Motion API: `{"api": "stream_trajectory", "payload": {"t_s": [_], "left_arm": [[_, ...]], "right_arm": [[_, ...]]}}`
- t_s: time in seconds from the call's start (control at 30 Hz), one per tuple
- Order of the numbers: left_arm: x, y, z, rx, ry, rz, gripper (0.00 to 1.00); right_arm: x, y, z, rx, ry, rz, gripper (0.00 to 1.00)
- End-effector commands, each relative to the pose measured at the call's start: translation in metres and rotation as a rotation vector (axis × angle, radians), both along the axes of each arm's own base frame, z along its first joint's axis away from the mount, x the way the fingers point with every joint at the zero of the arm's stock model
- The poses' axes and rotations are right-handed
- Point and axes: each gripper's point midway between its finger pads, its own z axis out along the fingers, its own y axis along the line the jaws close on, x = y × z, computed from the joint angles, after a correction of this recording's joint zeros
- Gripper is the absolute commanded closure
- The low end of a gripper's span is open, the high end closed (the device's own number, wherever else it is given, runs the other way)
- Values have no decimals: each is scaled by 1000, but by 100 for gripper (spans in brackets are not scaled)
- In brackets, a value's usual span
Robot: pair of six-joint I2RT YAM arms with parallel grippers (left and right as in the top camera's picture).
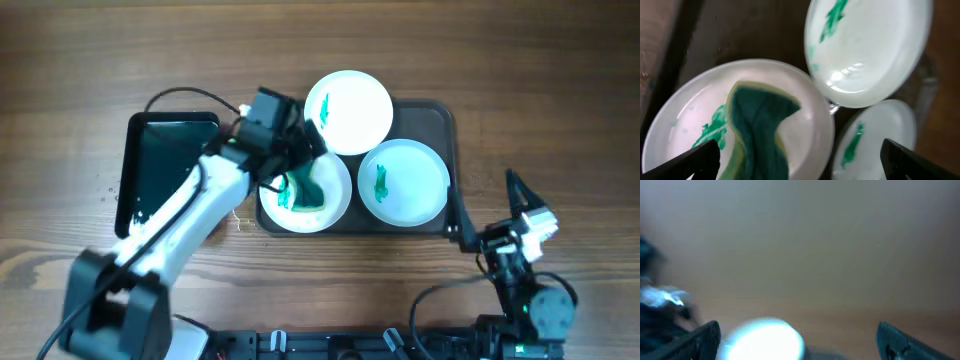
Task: Clean dirty plates on tray and stack at the side
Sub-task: 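Reach the right gripper to the lower-left plate rim and grip it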
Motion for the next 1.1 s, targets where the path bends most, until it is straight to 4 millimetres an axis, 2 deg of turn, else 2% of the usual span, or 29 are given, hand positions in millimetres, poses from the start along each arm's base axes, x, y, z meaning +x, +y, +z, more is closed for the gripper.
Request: {"api": "stream_trajectory", "payload": {"t_s": [0.0,0.07,0.13,0.2,0.23,0.3,0.33,0.4,0.47,0.53,0.63,0.7,0.77,0.8,0.87,0.93,1.0,1.07], "left_arm": [[8,5,33,-24,-86,11,0],[8,6,32,-21,-86,13,0],[8,6,32,-22,-86,13,0],[8,6,32,-22,-86,13,0],[8,6,32,-22,-86,13,0],[7,6,32,-20,-83,12,0],[7,6,32,-20,-82,13,0],[7,6,32,-20,-83,13,0],[7,6,32,-20,-83,13,0],[7,6,32,-20,-82,13,0],[7,6,32,-20,-83,13,0],[7,6,32,-20,-83,13,0],[7,6,32,-20,-83,13,0],[7,6,32,-20,-82,13,0],[7,6,31,-19,-79,13,0],[5,7,30,-15,-72,13,0],[2,10,27,-3,-56,16,0],[2,18,24,33,-51,45,0]], "right_arm": [[-35,26,54,389,-68,337,0],[-53,12,89,471,-231,330,0],[-84,-9,128,517,-469,280,0],[-111,-28,158,578,-628,228,0],[-121,-32,172,582,-672,211,0],[-136,-25,212,468,-727,173,0],[-135,-13,232,332,-722,145,0],[-112,10,253,91,-613,120,0],[-55,19,257,-40,-282,104,0],[-1,16,234,-109,81,81,0],[51,25,180,-49,552,181,0],[69,41,146,107,791,304,0],[84,54,105,269,1028,386,0],[93,65,87,303,1110,474,0],[101,93,64,237,1143,684,0],[114,105,19,176,1271,599,0],[126,106,-32,49,1396,351,0],[128,111,-64,-57,1454,161,0]]}}
